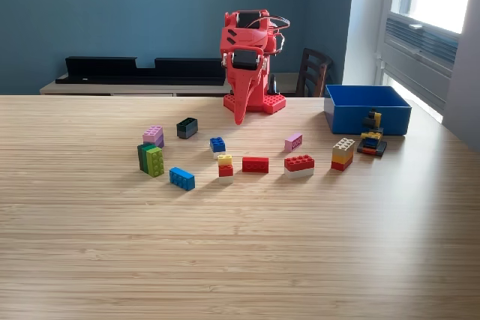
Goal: Grasp a lego block and put it in the bin.
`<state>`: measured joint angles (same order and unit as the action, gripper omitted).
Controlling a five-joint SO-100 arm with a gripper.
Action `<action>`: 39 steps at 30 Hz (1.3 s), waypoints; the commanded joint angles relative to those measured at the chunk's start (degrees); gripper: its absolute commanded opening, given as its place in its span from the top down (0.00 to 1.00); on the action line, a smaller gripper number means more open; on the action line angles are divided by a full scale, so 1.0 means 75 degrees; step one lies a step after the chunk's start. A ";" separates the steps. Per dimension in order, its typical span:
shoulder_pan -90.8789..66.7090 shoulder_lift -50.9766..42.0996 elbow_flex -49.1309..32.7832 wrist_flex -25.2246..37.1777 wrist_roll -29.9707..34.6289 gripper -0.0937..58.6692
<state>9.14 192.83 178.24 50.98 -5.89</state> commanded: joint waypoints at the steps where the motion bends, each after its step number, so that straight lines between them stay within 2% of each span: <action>1: 0.0023 -0.0035 0.0035 0.0023 -0.0023 0.98; 12: -0.0035 -0.0035 0.0035 0.0023 -0.0105 0.98; 17: -0.0141 -0.0035 0.0035 0.0023 -0.0187 0.90; 21: -0.0516 -0.0035 0.0012 -0.0035 -0.0246 0.89; 24: -0.0785 -0.0047 -0.0117 -0.0152 -0.0117 0.81; 33: -0.1629 -0.0199 -0.1371 0.0047 -0.0363 0.70; 36: -0.2062 -0.0891 -0.1898 0.0187 -0.0352 0.68; 39: -0.2367 -0.2086 -0.2613 0.0246 -0.0316 0.66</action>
<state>-6.33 185.19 167.26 52.56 -8.35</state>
